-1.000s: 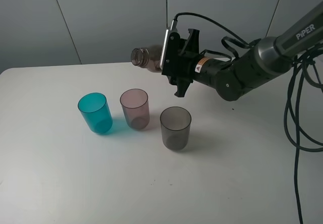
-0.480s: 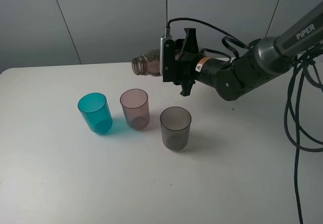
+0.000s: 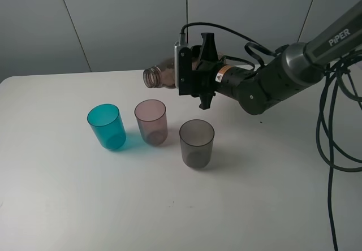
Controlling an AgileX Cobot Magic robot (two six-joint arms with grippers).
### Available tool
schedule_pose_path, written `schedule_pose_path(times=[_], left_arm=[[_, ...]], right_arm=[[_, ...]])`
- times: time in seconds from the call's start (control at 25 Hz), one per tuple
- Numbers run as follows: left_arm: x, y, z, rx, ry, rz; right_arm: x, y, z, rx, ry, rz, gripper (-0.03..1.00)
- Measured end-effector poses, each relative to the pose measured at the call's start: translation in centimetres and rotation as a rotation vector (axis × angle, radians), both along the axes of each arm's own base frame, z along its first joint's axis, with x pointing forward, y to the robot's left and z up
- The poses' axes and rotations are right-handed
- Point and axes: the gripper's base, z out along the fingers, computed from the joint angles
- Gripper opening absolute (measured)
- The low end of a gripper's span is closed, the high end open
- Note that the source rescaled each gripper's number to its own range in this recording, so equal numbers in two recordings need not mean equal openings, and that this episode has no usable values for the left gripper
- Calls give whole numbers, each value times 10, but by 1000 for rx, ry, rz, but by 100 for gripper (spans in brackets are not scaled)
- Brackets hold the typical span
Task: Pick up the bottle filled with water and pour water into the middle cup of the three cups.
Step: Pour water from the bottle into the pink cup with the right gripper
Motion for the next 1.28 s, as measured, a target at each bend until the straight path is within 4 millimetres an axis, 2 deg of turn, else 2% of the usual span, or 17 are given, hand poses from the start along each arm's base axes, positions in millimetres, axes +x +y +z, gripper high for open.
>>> schedule_pose_path(times=[0.48, 1.28], left_arm=[[0, 0, 0, 0, 0, 0], [0, 0, 0, 0, 0, 0]], right_arm=[[-5, 7, 0, -74, -51, 51, 2], [-3, 5, 1, -167, -115, 50, 2]])
